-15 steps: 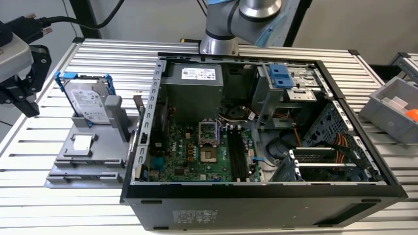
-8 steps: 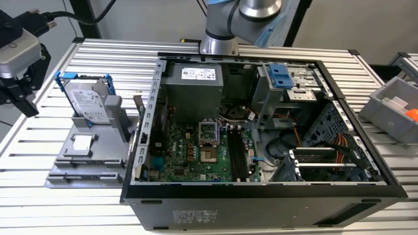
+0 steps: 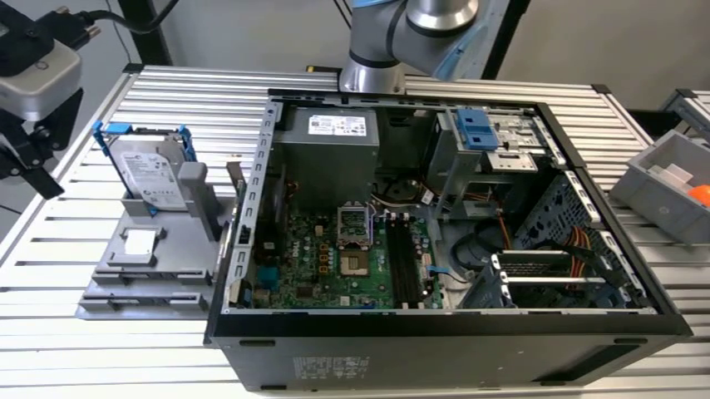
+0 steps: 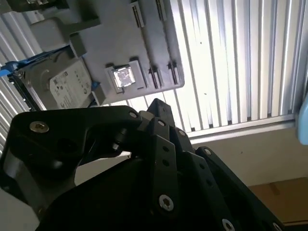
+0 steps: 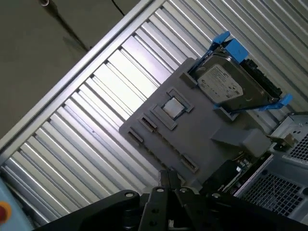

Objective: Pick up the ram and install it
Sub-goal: 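Pick up the ram and move it above insertion slot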

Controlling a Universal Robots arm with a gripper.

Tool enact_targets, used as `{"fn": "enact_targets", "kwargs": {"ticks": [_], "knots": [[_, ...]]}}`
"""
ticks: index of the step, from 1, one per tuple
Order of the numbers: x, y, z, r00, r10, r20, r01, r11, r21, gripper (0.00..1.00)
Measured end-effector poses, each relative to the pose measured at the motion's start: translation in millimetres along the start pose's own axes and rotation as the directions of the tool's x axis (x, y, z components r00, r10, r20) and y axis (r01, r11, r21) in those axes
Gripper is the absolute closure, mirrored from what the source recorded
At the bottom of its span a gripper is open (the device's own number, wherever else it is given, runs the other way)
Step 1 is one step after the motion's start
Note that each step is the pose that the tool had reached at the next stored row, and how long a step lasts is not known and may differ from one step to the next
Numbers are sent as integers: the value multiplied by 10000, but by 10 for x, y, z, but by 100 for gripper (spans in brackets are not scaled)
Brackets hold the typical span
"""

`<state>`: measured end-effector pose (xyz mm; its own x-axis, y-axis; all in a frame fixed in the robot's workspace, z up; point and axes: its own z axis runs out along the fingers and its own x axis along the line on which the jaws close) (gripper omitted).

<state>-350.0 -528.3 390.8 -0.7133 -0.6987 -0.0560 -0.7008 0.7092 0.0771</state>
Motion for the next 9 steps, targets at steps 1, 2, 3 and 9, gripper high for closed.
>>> {"fn": "enact_targets", "kwargs": {"ticks": [1, 2, 3, 9], "knots": [[0, 0, 0, 9999, -163, -11, 163, 9999, -8, 100], [0, 0, 0, 9995, -324, -21, 324, 9995, -15, 100], [0, -1, 0, 9989, -465, -24, 465, 9989, -15, 100], [-2, -2, 0, 9943, -1065, -22, 1065, 9943, 48, 100]]}}
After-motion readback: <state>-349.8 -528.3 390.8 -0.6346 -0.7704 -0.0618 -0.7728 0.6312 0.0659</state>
